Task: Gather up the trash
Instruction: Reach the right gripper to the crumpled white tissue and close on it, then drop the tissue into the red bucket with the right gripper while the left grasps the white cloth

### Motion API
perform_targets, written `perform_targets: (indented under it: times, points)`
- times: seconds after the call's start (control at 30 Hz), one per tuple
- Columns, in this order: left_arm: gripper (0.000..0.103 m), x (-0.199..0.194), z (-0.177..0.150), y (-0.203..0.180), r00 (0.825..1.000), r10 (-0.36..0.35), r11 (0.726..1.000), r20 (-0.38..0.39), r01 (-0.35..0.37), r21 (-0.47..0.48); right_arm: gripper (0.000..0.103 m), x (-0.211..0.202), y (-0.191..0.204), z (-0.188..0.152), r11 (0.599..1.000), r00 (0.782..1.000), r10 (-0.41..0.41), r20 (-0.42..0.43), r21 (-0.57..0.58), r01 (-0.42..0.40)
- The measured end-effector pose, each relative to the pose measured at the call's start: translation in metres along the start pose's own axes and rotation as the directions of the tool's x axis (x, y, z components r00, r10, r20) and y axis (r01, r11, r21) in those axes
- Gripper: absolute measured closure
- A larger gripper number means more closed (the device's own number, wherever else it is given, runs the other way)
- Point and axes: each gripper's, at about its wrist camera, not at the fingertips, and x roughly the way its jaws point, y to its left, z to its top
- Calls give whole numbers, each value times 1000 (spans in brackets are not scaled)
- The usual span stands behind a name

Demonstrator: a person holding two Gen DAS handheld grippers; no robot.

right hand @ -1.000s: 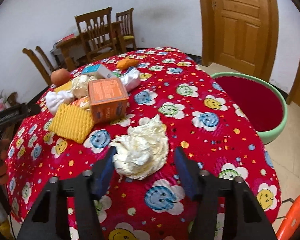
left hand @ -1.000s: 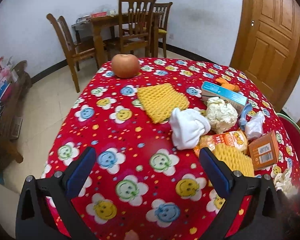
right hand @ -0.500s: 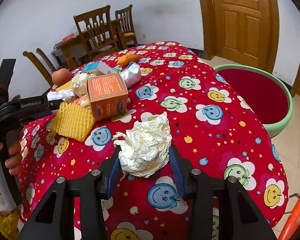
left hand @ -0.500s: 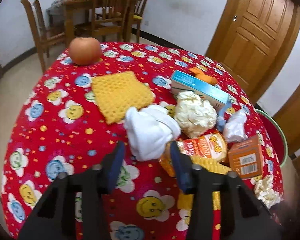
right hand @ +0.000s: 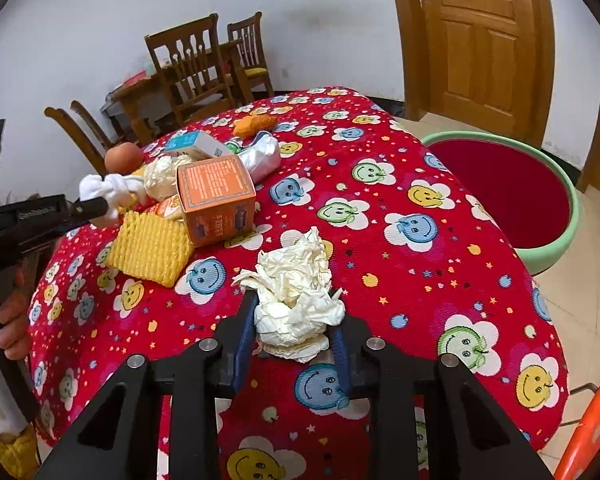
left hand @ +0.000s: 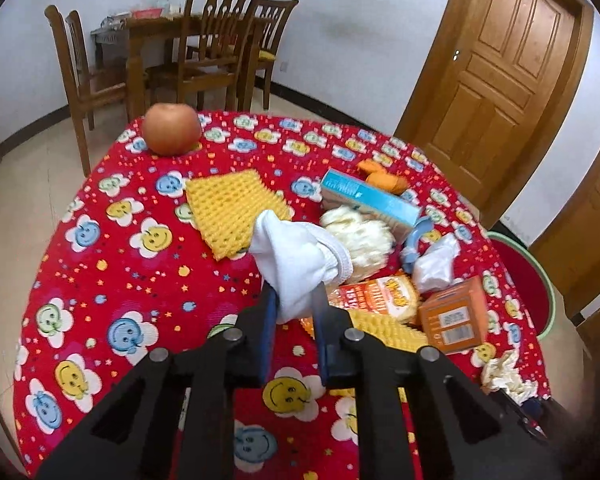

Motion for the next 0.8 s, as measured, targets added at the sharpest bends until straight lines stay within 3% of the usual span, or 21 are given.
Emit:
perform_targets:
  times: [0.43, 0.8]
  points:
    - [87, -59, 9, -31, 992, -57, 997, 115, 50, 64, 72, -41, -9, 11, 999, 993, -37, 112, 10, 37]
    - [87, -58, 17, -88, 985, -136, 981, 110, 118, 155, 72, -64, -49, 37, 991, 973, -128, 193, 68, 117]
